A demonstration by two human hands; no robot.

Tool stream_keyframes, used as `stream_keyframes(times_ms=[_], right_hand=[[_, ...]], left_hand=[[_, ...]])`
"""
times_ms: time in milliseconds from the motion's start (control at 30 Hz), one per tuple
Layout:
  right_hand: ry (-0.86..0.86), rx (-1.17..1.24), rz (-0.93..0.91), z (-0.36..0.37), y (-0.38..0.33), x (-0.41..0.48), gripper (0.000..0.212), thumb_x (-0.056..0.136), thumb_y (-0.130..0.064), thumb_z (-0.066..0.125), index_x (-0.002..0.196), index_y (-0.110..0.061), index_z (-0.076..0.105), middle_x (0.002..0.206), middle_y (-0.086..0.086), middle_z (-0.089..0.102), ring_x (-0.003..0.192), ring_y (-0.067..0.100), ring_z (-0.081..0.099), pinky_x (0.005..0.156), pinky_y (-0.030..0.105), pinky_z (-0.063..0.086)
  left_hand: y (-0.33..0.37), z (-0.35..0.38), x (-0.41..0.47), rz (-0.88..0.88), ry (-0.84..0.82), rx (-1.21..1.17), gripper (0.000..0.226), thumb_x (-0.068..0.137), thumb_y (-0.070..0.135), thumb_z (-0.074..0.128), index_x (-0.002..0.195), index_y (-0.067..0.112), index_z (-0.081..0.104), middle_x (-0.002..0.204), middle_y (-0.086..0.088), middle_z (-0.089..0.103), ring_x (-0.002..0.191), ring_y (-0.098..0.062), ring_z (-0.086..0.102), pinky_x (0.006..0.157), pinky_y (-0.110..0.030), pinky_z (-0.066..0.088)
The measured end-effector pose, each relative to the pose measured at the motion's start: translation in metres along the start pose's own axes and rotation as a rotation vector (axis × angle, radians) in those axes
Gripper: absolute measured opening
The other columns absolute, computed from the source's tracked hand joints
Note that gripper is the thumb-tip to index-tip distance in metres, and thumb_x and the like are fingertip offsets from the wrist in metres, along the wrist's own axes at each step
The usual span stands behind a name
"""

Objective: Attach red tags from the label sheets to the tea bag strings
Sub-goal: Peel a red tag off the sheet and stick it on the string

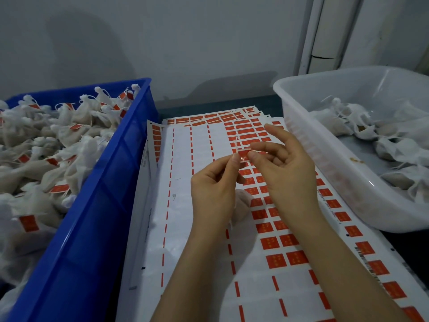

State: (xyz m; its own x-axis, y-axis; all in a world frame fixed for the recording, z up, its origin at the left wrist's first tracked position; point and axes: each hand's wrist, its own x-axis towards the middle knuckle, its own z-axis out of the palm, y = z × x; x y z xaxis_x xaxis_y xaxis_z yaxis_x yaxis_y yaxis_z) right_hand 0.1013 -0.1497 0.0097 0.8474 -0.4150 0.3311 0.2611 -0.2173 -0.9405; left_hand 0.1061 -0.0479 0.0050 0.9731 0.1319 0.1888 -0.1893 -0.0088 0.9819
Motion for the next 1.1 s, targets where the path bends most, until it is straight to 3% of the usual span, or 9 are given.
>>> stream_keyframes(times_ms=[467,600,667,733,833,967,1100], right_hand=[[0.006,-0.045,-0.007,0.0007,0.0003,0.0014,0.039,0.077,-0.034,0.069,0.108,-0.042,0.047,0.089,-0.038,0.046,0.068,-0.034,0.045,0.048,-0.006,0.032],[0.006,-0.114,0.036,0.0014,0.0008,0.0009,0.036,0.077,-0.041,0.067,0.107,-0.044,0.046,0.098,-0.032,0.046,0.067,-0.016,0.051,0.045,-0.007,0.032],[0.017,-0.153,0.094,0.0,0.0026,0.0016,0.031,0.08,-0.046,0.062,0.104,-0.045,0.043,0.106,-0.026,0.043,0.078,-0.007,0.048,0.044,-0.003,0.035],[-0.004,-0.119,0.152,-0.0015,0.0017,0.0033,0.01,0.085,-0.05,0.051,0.093,-0.044,0.047,0.096,-0.029,0.049,0.082,-0.002,0.052,0.053,0.002,0.036],[-0.087,-0.066,0.149,-0.0002,-0.0018,0.0013,0.019,0.079,-0.061,0.042,0.079,-0.045,0.052,0.075,-0.035,0.053,0.068,-0.005,0.059,0.052,0.004,0.038],[-0.151,-0.135,0.02,0.0037,0.0003,-0.0035,0.011,0.084,-0.04,0.058,0.076,-0.045,0.053,0.077,-0.035,0.053,0.073,-0.006,0.057,0.053,-0.006,0.036],[-0.111,-0.162,-0.007,0.0017,0.0021,-0.0025,0.012,0.086,-0.039,0.056,0.077,-0.045,0.051,0.077,-0.036,0.051,0.07,-0.008,0.057,0.055,-0.008,0.035]], left_hand=[[-0.0015,-0.0002,0.0013,-0.012,-0.018,-0.006,0.011,0.087,0.036,0.057,0.085,0.036,0.068,0.074,0.02,0.068,0.069,0.003,0.063,0.055,-0.005,0.046],[-0.0019,-0.0001,0.002,-0.006,-0.041,0.006,0.014,0.09,0.035,0.054,0.086,0.035,0.067,0.072,0.019,0.067,0.068,0.003,0.062,0.055,-0.005,0.046],[-0.0028,-0.0008,0.0026,-0.011,-0.039,-0.006,0.015,0.091,0.035,0.053,0.089,0.031,0.067,0.072,0.018,0.067,0.067,0.003,0.063,0.054,-0.005,0.045],[-0.0033,-0.0009,0.0028,-0.02,-0.046,-0.022,0.017,0.092,0.034,0.052,0.091,0.026,0.068,0.073,0.018,0.067,0.067,0.004,0.064,0.053,-0.005,0.045],[-0.0044,-0.0004,0.0028,0.004,-0.033,-0.009,0.017,0.092,0.035,0.052,0.088,0.028,0.067,0.073,0.017,0.067,0.067,0.001,0.063,0.055,-0.007,0.047],[-0.0043,-0.0009,0.003,0.031,-0.019,0.002,0.018,0.091,0.036,0.052,0.081,0.033,0.066,0.074,0.018,0.068,0.068,-0.001,0.063,0.057,-0.008,0.049],[-0.0041,-0.0006,0.0036,0.009,-0.011,0.005,0.016,0.091,0.035,0.055,0.08,0.034,0.067,0.074,0.021,0.068,0.069,0.002,0.064,0.056,-0.006,0.048]])
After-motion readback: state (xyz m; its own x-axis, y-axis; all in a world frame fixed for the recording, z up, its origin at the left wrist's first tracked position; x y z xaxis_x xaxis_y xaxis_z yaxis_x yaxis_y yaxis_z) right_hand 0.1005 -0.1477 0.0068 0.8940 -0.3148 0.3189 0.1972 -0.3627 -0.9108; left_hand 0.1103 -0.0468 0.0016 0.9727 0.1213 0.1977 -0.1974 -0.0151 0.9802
